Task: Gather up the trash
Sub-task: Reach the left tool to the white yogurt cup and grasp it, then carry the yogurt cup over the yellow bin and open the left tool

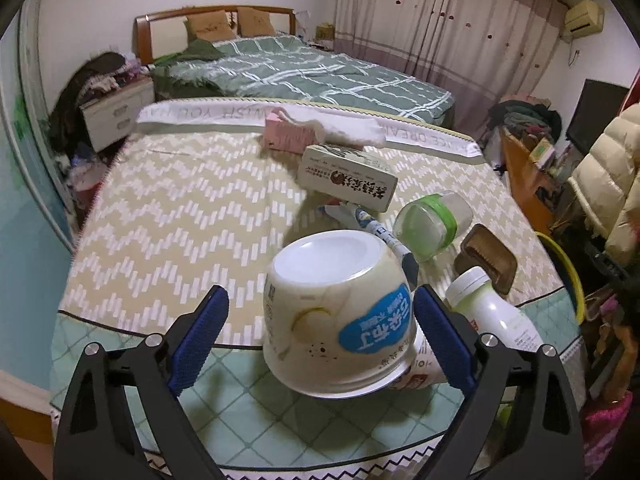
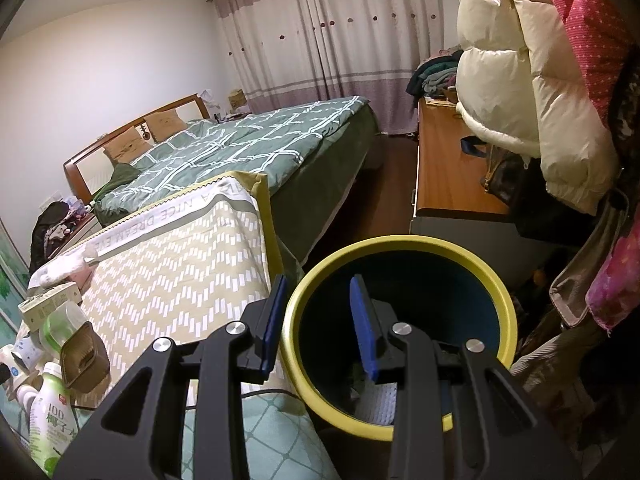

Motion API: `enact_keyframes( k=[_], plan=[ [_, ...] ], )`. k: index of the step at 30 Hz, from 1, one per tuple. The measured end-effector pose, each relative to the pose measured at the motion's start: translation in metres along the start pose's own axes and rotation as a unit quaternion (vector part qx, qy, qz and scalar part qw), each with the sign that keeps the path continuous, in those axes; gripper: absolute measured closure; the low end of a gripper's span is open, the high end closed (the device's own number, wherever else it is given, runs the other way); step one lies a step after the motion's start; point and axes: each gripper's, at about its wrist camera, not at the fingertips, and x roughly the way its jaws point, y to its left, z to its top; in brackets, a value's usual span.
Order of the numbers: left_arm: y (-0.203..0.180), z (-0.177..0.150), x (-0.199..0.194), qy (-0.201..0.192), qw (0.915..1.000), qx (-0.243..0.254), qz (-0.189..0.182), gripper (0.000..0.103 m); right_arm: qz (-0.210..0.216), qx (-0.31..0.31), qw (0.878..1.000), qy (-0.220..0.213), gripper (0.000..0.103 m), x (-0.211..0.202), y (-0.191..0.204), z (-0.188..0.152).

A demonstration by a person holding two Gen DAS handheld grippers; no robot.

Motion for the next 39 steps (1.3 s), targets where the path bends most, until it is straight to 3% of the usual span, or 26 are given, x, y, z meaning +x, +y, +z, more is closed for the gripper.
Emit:
enact_keyframes(
  k=[14,16,17,24,30,39],
  plan=[
    [-0.001,0.013,0.035,0.039,0.9983,0.018,-0.040,0.011,0.002,0.000,1.000,0.010,0.072,0.005,0.001,-0.003],
    [-0.002,0.015,0.038,0.040,0.9979,0.021,-0.047,0.021,0.004,0.003,1.000,0.010,0.072,0.005,0.000,-0.003],
    [-0.002,0.015,0.038,0.041,0.9977,0.021,-0.049,0.021,0.005,0.004,1.000,0.011,0.072,0.005,0.000,-0.002],
    [-0.008,0.020,0.010,-0.003,0.9991,0.036,-0.021,0.021,0.005,0.005,1.000,0.011,0.072,0.004,0.000,-0.003],
    [-0.041,0.025,-0.027,-0.041,0.9964,0.070,-0.024,0.021,-0.007,0.003,1.000,-0.003,0.072,-0.003,-0.002,-0.003],
    [-0.143,0.036,-0.041,-0.051,0.9801,0.160,-0.105,0.021,-0.032,0.004,0.999,-0.012,0.067,-0.031,-0.031,-0.006]
  ],
)
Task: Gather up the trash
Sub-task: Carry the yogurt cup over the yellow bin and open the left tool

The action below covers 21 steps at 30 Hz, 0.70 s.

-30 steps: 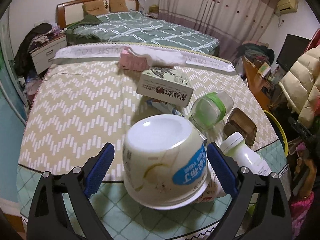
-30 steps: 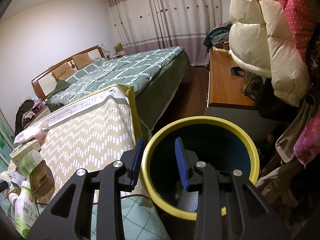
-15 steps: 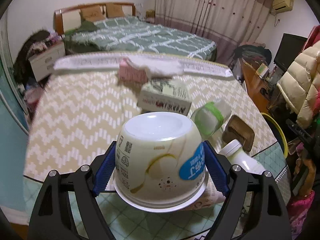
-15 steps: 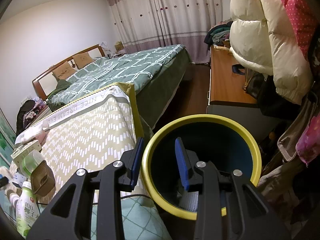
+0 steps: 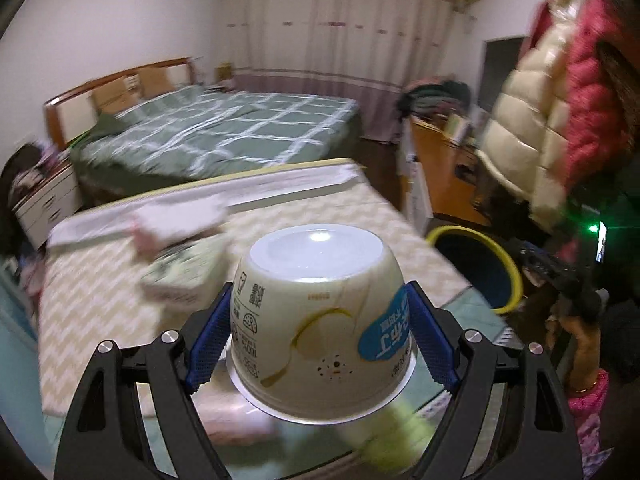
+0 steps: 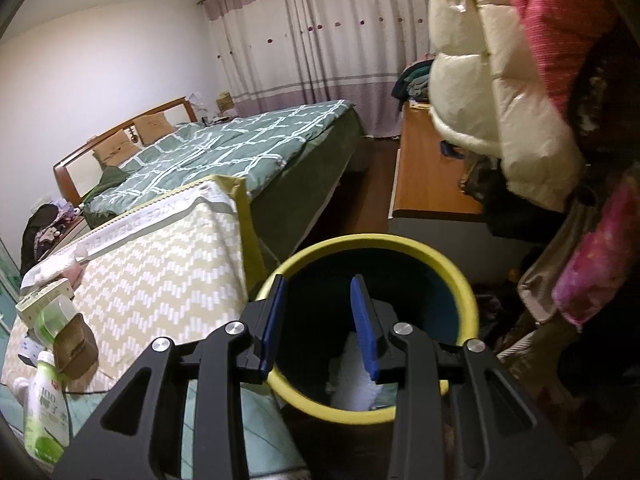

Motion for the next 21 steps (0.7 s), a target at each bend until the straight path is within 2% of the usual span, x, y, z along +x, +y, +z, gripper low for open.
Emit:
enact_keyframes(
  k=[6,12,16,21],
  plan=[
    [-0.071,0.031,0.039,0.024,0.9966,0.057,-0.054,0.021,-0.024,0.009,1.000,-0.008,0.065,-0.016,-0.031,-0.002],
    [-0.141,0.059,0.088,0.054,0.9874,0.103,-0.107,0.021,-0.040,0.022,0.999,-0.005,0.065,-0.022,-0.058,-0.007],
    [-0.177,0.071,0.121,0.079,0.9806,0.124,-0.130,0.021,-0.046,0.032,0.998,-0.004,0.064,-0.023,-0.072,-0.009],
    [-0.214,0.080,0.165,0.118,0.9745,0.135,-0.136,0.021,-0.054,0.047,0.997,-0.001,0.062,-0.023,-0.093,-0.012]
  ],
)
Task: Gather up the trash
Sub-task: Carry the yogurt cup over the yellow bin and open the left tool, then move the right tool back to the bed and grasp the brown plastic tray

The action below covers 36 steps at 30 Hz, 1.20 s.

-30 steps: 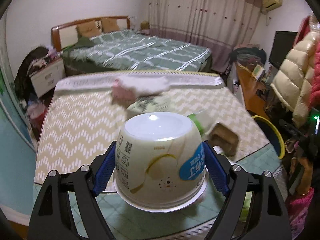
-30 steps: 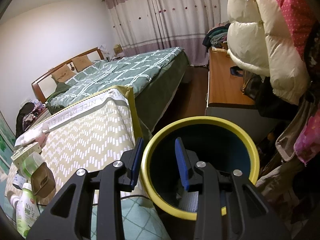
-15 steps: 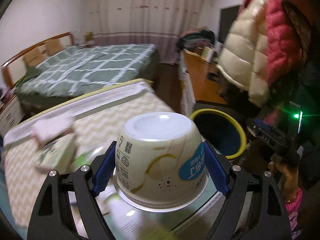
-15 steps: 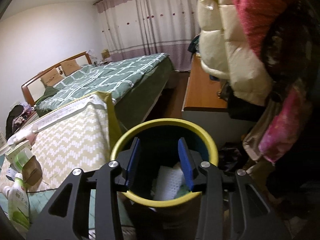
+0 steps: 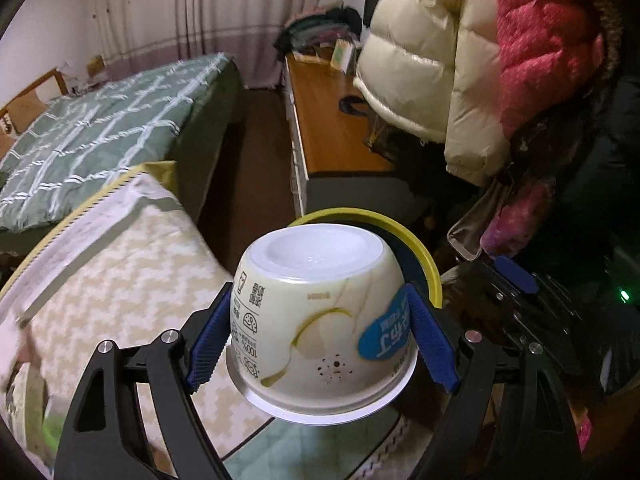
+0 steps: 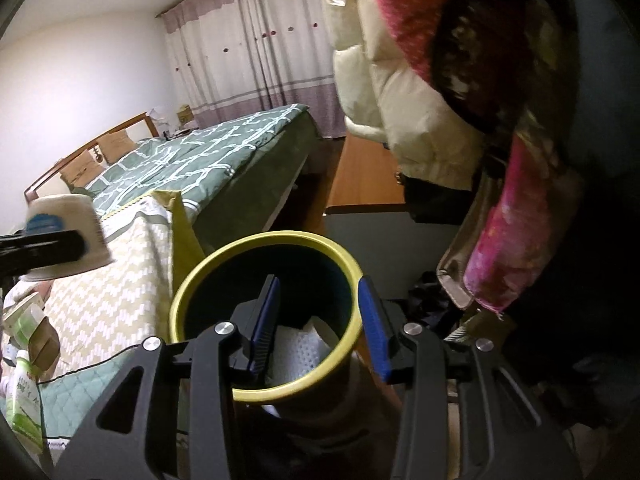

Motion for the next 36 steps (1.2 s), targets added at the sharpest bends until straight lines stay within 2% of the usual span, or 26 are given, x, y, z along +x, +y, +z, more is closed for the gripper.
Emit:
enact_keyframes(
  k=[6,8,9,13,15,20,24,27,30,36],
  plan=[
    [-0.020,0.023,0.045,0.017,0.9997,0.015,0.008,0.021,-0.007,0.015,1.000,0.006,0.059,0.004,-0.019,-0.003],
    [-0.022,0.029,0.059,0.021,0.9996,0.015,0.010,0.015,-0.008,0.019,1.000,0.008,0.059,0.006,-0.023,-0.003],
    [-0.023,0.031,0.063,0.022,0.9996,0.016,0.013,0.009,-0.008,0.021,1.000,0.009,0.059,0.007,-0.024,-0.003],
    [-0.018,0.035,0.060,0.016,0.9998,0.005,0.013,0.009,-0.006,0.018,1.000,0.012,0.058,0.006,-0.020,-0.004],
    [-0.013,0.032,0.043,0.005,0.9999,0.001,0.010,0.009,-0.003,0.014,1.000,0.012,0.058,0.006,-0.016,-0.003],
    [0.002,0.014,-0.027,-0.056,0.9979,-0.013,0.031,0.005,0.011,-0.001,1.000,0.015,0.056,0.004,0.003,-0.004],
    [0.026,-0.020,-0.084,-0.100,0.9921,-0.050,0.057,0.005,0.028,-0.018,0.999,0.020,0.056,0.002,0.022,-0.006],
    [0.047,-0.054,-0.119,-0.119,0.9860,-0.082,0.083,0.005,0.044,-0.034,0.998,0.024,0.055,0.000,0.043,-0.011],
    [0.071,-0.094,-0.153,-0.140,0.9763,-0.118,0.115,0.005,0.065,-0.053,0.996,0.029,0.055,-0.002,0.067,-0.014],
    [0.117,-0.170,-0.214,-0.174,0.9477,-0.189,0.189,0.005,0.112,-0.097,0.988,0.038,0.055,-0.010,0.125,-0.025]
  ],
)
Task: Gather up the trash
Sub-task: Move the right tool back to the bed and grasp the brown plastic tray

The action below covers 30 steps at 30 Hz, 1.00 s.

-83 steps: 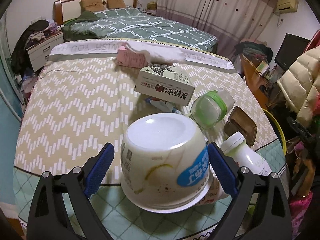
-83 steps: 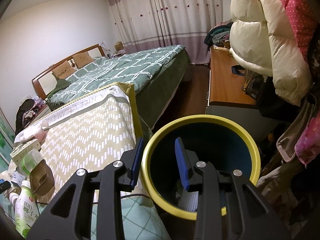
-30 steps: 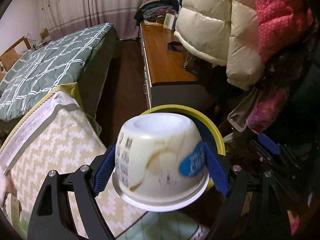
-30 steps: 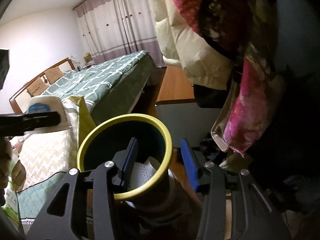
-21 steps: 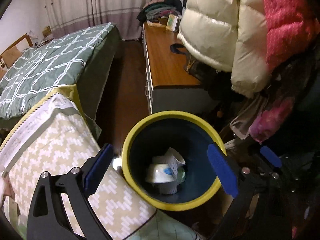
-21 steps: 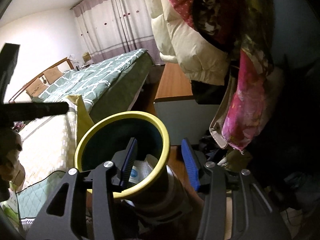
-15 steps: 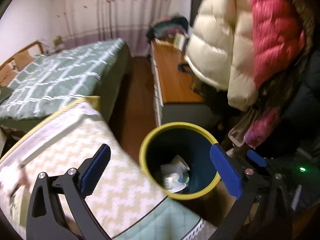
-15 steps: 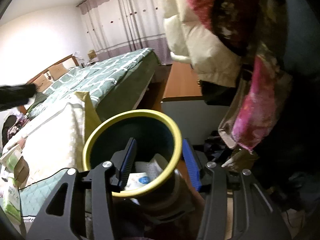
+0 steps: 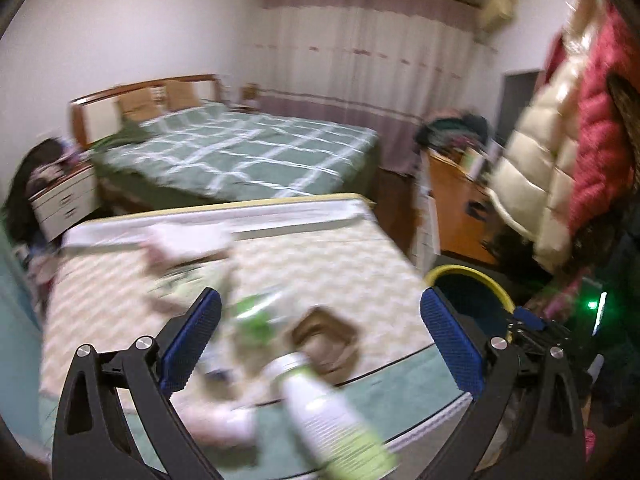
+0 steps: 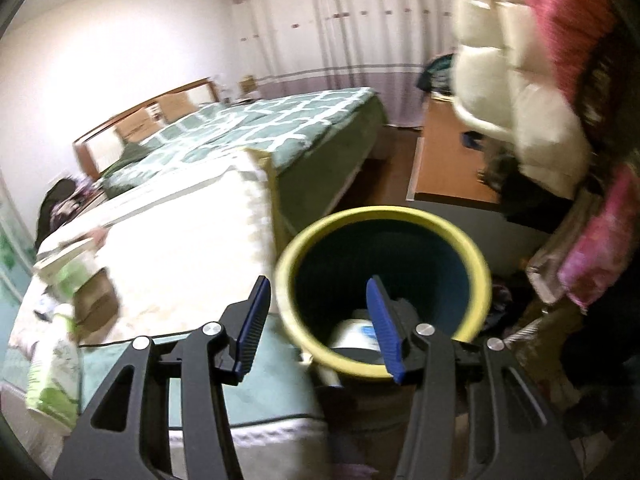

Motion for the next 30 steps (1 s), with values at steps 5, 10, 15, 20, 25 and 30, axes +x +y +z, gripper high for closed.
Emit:
enact_keyframes(
  k=[5,10,15,20,25,30],
  plan=[
    [0.063,-0.025,-0.039,-0.022,0.9966,-0.043,0.066,0.005,0.061,-0.047,0.997,0.020,0.055,0.007,0.061,-0.003],
    [0.103,-0.043,-0.058,-0.029,0.9919,-0.065,0.105,0.005,0.120,-0.091,0.988,0.045,0.055,0.018,0.118,-0.008],
    [0.118,-0.055,-0.057,-0.020,0.9911,-0.084,0.102,0.005,0.148,-0.136,0.976,0.078,0.051,0.033,0.161,-0.014],
    [0.121,-0.058,-0.052,-0.017,0.9910,-0.091,0.097,0.005,0.150,-0.178,0.967,0.106,0.039,0.048,0.184,-0.022],
    [0.117,-0.059,-0.044,-0.008,0.9915,-0.093,0.090,0.005,0.153,-0.185,0.964,0.115,0.032,0.061,0.190,-0.017],
    [0.117,-0.060,-0.041,-0.006,0.9916,-0.097,0.086,0.005,0.156,-0.198,0.960,0.122,0.032,0.074,0.203,-0.008]
  ],
)
